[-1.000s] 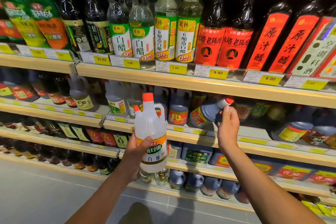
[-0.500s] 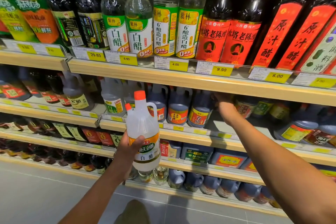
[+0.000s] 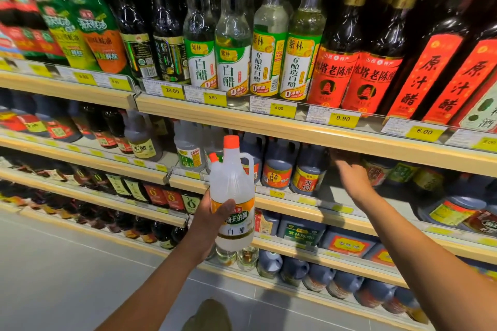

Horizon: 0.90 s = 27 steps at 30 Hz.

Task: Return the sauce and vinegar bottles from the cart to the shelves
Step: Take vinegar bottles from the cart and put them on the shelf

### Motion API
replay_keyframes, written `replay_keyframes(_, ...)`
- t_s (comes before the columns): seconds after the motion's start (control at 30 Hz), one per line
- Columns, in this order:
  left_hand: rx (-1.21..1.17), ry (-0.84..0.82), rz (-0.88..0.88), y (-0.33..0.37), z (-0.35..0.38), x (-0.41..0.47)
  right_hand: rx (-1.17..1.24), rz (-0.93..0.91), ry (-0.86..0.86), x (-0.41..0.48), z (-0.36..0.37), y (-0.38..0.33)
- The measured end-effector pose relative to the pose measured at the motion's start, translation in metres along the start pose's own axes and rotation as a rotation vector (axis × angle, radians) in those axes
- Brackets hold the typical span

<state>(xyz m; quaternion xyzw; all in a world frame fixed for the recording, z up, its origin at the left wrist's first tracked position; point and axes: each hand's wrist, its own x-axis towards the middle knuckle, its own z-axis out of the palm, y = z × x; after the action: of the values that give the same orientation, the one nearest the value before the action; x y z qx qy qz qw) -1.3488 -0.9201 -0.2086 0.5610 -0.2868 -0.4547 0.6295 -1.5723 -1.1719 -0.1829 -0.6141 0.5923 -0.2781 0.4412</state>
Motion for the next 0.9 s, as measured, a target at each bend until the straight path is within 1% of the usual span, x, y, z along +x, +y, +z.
replay_keyframes(0.13, -0.020, 0.005, -0.020, 0.016, 0.011, -0.016, -0.049, -0.181, 0.126, -0.029, -0.011, 0.013)
replay_keyframes(0.2, -0.027, 0.005, -0.020, 0.024, 0.019, -0.024, -0.069, -0.275, 0.134, -0.043, -0.015, 0.016)
replay_keyframes(0.27, -0.012, -0.001, -0.022, 0.032, 0.026, -0.034, -0.011, -0.369, 0.045, -0.061, -0.016, 0.011)
replay_keyframes(0.37, 0.002, -0.016, -0.031, 0.038, 0.038, -0.046, 0.079, -0.448, -0.257, -0.095, -0.013, -0.009)
replay_keyframes(0.47, -0.039, -0.006, -0.054, 0.043, 0.053, -0.054, 0.083, -0.408, -0.560, -0.131, -0.007, -0.030)
replay_keyframes(0.53, -0.045, -0.003, -0.068, 0.045, 0.062, -0.060, 0.131, -0.372, -0.691, -0.149, -0.004, -0.037)
replay_keyframes(0.67, -0.040, -0.039, -0.023, 0.050, 0.075, -0.072, 0.201, -0.315, -0.733, -0.168, -0.010, -0.038)
replay_keyframes(0.77, -0.046, -0.053, -0.016, 0.052, 0.083, -0.076, 0.229, -0.340, -0.760, -0.179, -0.015, -0.033)
replay_keyframes(0.9, -0.068, -0.060, -0.034, 0.051, 0.089, -0.075, 0.257, -0.352, -0.717, -0.190, -0.018, -0.032)
